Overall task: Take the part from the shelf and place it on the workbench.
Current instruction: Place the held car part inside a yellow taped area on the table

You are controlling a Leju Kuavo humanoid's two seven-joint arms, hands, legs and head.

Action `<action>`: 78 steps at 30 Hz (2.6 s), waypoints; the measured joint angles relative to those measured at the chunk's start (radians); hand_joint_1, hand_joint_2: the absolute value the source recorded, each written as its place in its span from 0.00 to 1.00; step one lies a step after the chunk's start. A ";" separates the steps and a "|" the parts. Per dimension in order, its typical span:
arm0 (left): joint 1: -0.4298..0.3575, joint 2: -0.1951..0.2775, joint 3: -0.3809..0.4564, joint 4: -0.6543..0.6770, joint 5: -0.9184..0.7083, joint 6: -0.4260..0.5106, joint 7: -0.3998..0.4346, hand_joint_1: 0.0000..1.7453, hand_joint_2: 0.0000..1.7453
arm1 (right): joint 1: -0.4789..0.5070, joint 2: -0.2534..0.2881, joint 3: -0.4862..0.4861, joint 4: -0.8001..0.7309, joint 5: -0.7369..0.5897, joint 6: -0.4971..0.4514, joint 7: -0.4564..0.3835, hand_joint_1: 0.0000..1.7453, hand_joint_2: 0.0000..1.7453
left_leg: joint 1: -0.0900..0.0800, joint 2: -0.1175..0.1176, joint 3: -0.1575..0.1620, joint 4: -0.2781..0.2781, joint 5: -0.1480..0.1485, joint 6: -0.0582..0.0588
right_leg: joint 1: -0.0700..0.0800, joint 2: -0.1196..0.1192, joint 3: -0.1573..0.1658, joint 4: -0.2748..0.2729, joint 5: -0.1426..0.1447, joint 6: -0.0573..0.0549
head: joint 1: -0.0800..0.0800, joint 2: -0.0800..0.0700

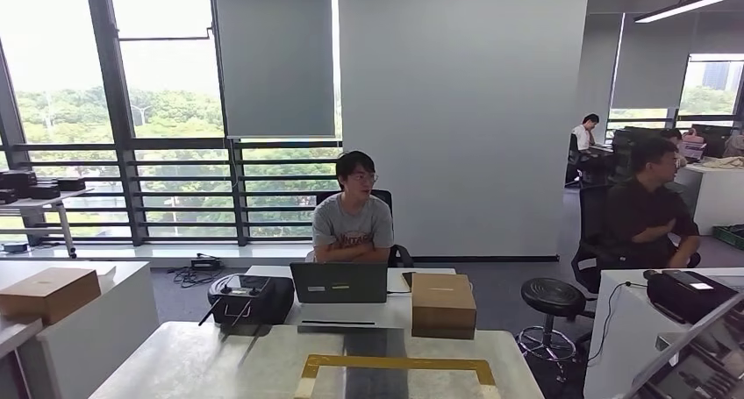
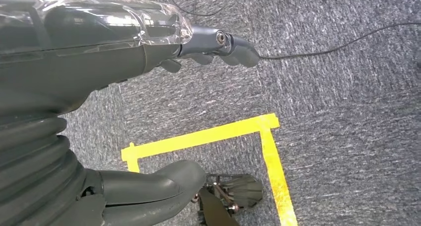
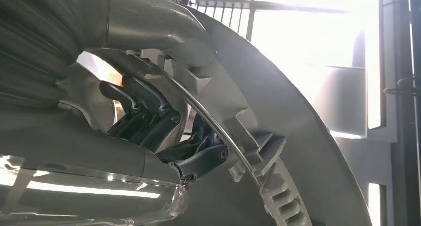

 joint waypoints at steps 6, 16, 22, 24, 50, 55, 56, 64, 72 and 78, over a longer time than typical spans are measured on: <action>-0.003 -0.001 0.000 0.000 0.001 0.000 -0.001 0.00 1.00 | -0.005 0.002 0.015 0.015 0.012 -0.005 0.008 1.00 1.00 | 0.000 0.000 -0.001 0.000 -0.002 -0.001 | 0.000 0.000 0.001 -0.003 -0.001 0.000 | 0.000 0.000; -0.007 -0.002 -0.001 0.000 0.002 0.000 0.000 0.00 1.00 | -0.059 0.009 0.072 0.102 0.348 0.035 0.243 1.00 1.00 | -0.003 0.003 -0.001 0.000 -0.002 0.000 | -0.001 0.000 0.003 -0.005 -0.001 0.000 | 0.000 0.000; -0.011 -0.007 -0.002 0.000 -0.007 0.000 0.007 0.00 1.00 | -0.100 0.029 0.126 0.193 0.460 0.093 0.306 1.00 1.00 | -0.003 0.005 -0.001 0.000 -0.003 0.000 | -0.001 0.000 0.004 -0.005 -0.001 0.000 | 0.000 0.000; -0.013 -0.009 -0.004 0.000 -0.016 0.000 0.016 0.00 1.00 | -0.119 0.039 0.153 0.227 0.552 0.163 0.345 1.00 1.00 | -0.003 0.008 -0.001 0.000 -0.003 0.001 | -0.001 0.001 0.004 -0.005 -0.001 0.000 | 0.000 0.000; -0.039 -0.067 -0.058 0.000 -0.042 0.000 0.044 0.00 1.00 | -0.142 0.301 0.448 0.976 0.720 0.420 0.306 1.00 1.00 | -0.003 -0.002 0.002 -0.001 -0.004 0.003 | -0.001 -0.001 0.010 -0.011 -0.001 0.001 | 0.000 0.000; -0.038 -0.072 -0.060 0.000 -0.042 0.000 0.040 0.00 1.00 | -0.142 0.312 0.466 1.017 0.712 0.420 0.303 1.00 1.00 | -0.003 -0.004 0.003 0.000 -0.004 0.003 | -0.001 -0.002 0.011 -0.011 -0.001 0.001 | 0.000 0.000; -0.037 -0.073 -0.061 0.000 -0.042 0.000 0.040 0.00 1.00 | -0.142 0.314 0.469 1.023 0.711 0.420 0.302 1.00 1.00 | -0.003 -0.004 0.003 0.000 -0.004 0.003 | -0.001 -0.002 0.011 -0.011 -0.001 0.001 | 0.000 0.000; -0.033 -0.081 -0.084 0.000 -0.065 0.000 0.052 0.00 1.00 | -0.161 0.341 0.494 1.079 0.773 0.369 0.221 1.00 1.00 | -0.003 -0.004 0.003 0.000 -0.004 0.003 | -0.001 -0.002 0.013 -0.012 -0.001 0.001 | 0.000 0.000; -0.041 -0.099 -0.117 0.000 -0.100 0.000 0.080 0.00 1.00 | -0.253 0.469 0.547 1.148 0.910 0.327 0.046 1.00 1.00 | -0.002 0.003 0.005 -0.001 -0.004 0.003 | 0.000 0.000 0.013 -0.011 -0.001 0.001 | 0.000 0.000; -0.053 -0.122 -0.132 0.000 -0.108 0.000 0.072 0.00 1.00 | -0.297 0.566 0.589 1.236 0.943 0.327 -0.001 1.00 1.00 | 0.000 0.002 0.005 -0.001 -0.004 0.003 | 0.000 0.000 0.013 -0.011 -0.001 0.001 | 0.000 0.000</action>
